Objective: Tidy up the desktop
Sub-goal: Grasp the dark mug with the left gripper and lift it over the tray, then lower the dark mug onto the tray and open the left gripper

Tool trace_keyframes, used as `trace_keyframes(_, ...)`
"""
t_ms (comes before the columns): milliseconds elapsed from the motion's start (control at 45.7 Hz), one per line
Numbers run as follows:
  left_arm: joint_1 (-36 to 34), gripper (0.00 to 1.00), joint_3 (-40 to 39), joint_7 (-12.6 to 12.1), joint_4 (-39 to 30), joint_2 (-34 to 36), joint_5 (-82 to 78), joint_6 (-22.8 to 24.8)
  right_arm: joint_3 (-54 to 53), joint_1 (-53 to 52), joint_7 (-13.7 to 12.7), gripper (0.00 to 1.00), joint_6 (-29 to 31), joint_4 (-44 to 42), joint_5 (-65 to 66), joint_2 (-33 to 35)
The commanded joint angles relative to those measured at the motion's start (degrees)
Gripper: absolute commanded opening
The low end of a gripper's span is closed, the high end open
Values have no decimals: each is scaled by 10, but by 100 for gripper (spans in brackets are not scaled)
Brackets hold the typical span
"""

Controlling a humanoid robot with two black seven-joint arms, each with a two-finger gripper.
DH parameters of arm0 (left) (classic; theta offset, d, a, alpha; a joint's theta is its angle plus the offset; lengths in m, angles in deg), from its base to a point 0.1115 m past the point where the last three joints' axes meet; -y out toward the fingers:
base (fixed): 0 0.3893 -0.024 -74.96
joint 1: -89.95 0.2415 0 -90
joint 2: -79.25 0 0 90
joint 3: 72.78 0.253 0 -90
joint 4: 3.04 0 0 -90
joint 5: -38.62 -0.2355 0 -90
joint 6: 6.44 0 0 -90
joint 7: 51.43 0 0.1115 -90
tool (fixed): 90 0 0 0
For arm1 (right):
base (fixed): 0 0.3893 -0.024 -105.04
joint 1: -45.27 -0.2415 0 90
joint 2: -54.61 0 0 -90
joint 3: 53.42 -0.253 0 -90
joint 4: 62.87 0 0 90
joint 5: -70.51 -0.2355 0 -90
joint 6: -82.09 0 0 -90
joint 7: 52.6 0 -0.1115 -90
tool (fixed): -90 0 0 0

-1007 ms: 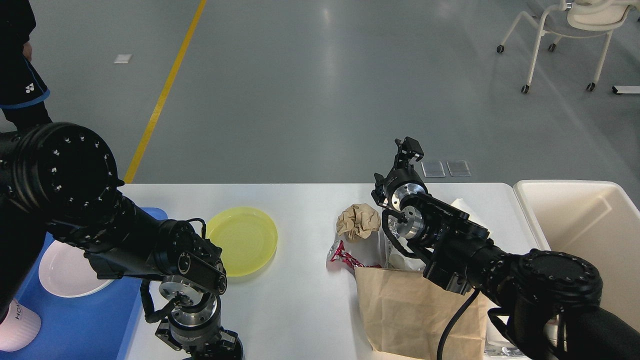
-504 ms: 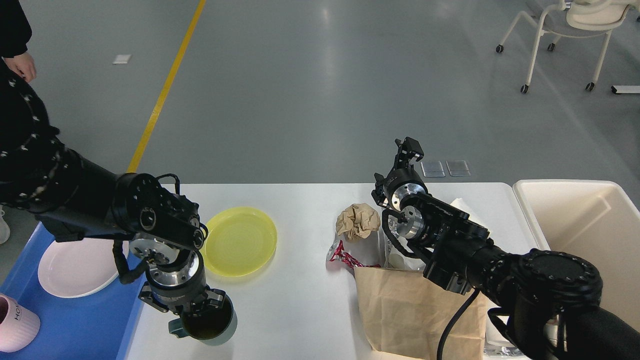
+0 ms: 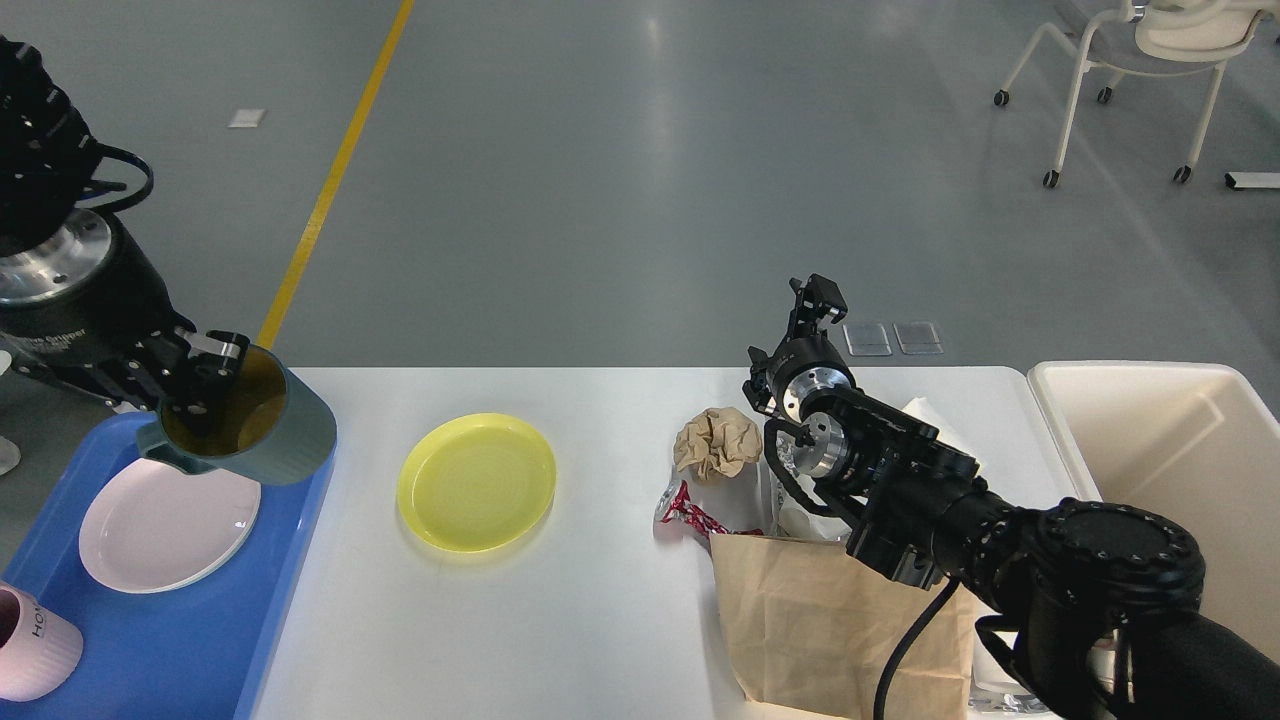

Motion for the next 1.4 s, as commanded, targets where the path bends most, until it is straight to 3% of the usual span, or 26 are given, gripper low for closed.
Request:
trace_keyframes(0, -25, 0, 6, -7, 1, 25, -7, 18, 0, 0, 0, 100, 0, 0, 0, 0)
trace_keyframes(219, -11, 0, 35, -7, 2, 25, -11, 15, 0, 0, 0, 100, 0, 0, 0, 0)
trace_keyframes(328, 28, 0, 37, -7, 9, 27, -12, 5, 0, 0, 0, 100, 0, 0, 0, 0)
trace_keyframes(547, 147, 0, 43, -8, 50, 32, -15, -91, 0, 1, 1, 100, 0, 0, 0, 0)
trace_keyframes(832, 241, 0, 35, -8, 64, 73, -39, -126, 0, 0, 0, 100, 0, 0, 0, 0)
trace_keyframes(1138, 379, 0, 33, -2, 64, 63, -44, -289, 0, 0, 0, 100, 0, 0, 0, 0)
trace_keyframes(1379, 426, 0, 28, -1, 64, 61, -43, -306, 0, 0, 0, 100, 0, 0, 0, 0)
